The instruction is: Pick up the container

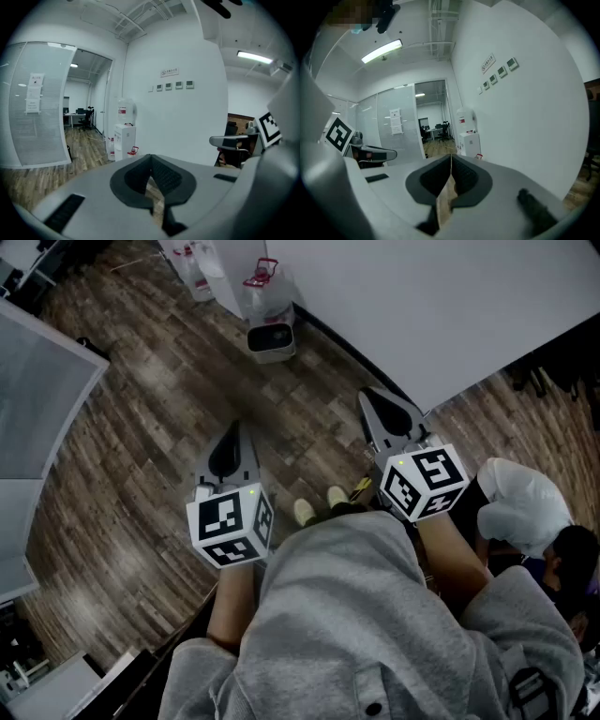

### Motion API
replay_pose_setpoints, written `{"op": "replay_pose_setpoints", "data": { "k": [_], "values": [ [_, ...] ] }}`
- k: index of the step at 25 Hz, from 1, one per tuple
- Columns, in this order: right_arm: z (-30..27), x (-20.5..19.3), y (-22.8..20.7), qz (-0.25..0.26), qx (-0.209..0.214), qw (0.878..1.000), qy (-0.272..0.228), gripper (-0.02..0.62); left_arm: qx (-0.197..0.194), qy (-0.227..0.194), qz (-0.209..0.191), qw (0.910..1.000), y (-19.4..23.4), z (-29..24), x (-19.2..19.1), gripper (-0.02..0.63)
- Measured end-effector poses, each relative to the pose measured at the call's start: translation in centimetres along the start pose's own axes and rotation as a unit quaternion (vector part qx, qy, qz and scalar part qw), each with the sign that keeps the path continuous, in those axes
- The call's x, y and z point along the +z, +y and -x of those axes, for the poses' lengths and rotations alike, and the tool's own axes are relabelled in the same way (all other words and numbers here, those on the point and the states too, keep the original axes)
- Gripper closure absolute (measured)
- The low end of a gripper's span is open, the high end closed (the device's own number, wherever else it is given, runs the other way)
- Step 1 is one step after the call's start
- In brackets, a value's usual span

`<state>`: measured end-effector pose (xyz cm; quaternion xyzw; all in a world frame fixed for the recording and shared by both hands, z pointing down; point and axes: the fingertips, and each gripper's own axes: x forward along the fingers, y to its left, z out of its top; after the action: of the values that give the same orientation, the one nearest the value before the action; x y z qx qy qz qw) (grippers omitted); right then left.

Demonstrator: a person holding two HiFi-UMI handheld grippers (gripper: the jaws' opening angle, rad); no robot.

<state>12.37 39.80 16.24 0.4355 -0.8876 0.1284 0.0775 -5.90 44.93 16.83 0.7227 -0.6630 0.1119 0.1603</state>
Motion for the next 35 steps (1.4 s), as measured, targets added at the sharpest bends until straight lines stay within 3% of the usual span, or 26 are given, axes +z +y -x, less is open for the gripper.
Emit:
{"op": "replay_pose_setpoints", "data": {
  "k": [13, 24, 35],
  "values": [
    [-2.2, 0.4, 3.9, 0.003, -0.003, 1.0, -0.006, 0.571, 0.006, 0.012, -0.008, 0.9999, 3.2, 0.8, -0.8, 0.592],
    [-2.9, -0.3, 3.7, -0.009, -0.016, 1.0, 0.002, 0.571, 0.002, 0.01, -0.011, 0.9999, 4.0, 0.2, -0.9, 0.592],
    [-8.3, -0.4, 1.2, -0.019, 0.008, 1.0, 0.008, 0.571, 0.005, 0.018, -0.016, 0.9997, 5.1, -5.4, 0.2, 0.592]
  ]
}}
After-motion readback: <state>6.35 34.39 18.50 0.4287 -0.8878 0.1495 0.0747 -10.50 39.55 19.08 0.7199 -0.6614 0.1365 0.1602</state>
